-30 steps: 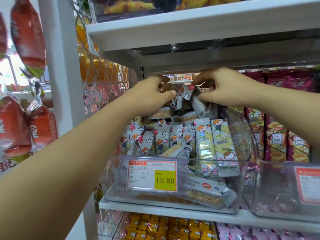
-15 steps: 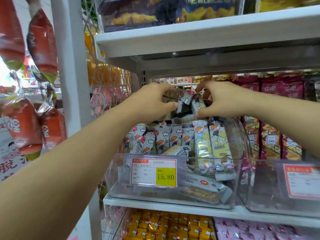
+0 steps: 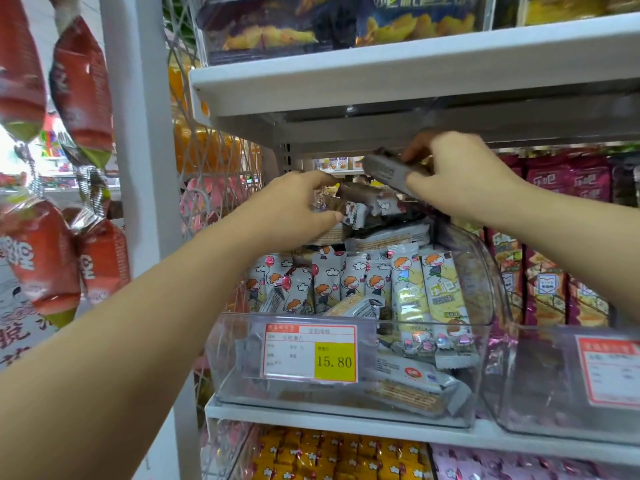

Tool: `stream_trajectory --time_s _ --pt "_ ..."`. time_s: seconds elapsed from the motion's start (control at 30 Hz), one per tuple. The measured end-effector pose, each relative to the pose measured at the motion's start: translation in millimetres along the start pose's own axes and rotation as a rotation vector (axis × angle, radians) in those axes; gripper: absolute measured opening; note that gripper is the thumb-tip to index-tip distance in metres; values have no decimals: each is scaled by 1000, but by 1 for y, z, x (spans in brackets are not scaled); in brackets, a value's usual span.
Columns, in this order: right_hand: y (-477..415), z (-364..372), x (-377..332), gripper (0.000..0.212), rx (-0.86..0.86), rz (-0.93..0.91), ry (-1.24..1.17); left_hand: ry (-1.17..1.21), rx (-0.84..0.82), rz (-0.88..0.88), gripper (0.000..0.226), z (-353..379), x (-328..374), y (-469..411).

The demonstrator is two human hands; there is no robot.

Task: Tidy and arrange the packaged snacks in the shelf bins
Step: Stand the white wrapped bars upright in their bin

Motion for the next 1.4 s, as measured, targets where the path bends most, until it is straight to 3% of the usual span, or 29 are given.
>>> stream_trajectory --time_s 0.3,0.83,1.17,1.3,1.4 --pt "-14 26 -44 6 1 -109 -118 25 10 5 66 -4 -9 3" --pt "-11 54 -50 30 -249 -92 -41 33 -20 -14 78 2 -20 4" --pt "-6 38 -42 44 -222 -132 -13 63 -16 -18 71 -2 -16 9" --pt "2 16 -40 38 -158 -183 -55 73 9 -7 66 -9 -12 17" --pt "11 7 -37 19 -179 -213 -92 75 27 34 59 -13 -2 21"
Point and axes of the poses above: each hand's wrist, its own y-axis away from the middle knuckle, its own z-axis out of the palm, x = y × z, the point moved 10 cm from there along -y, towards the middle knuckle, and after that the axes turned 14 degrees about x, right-handed, at the moved point
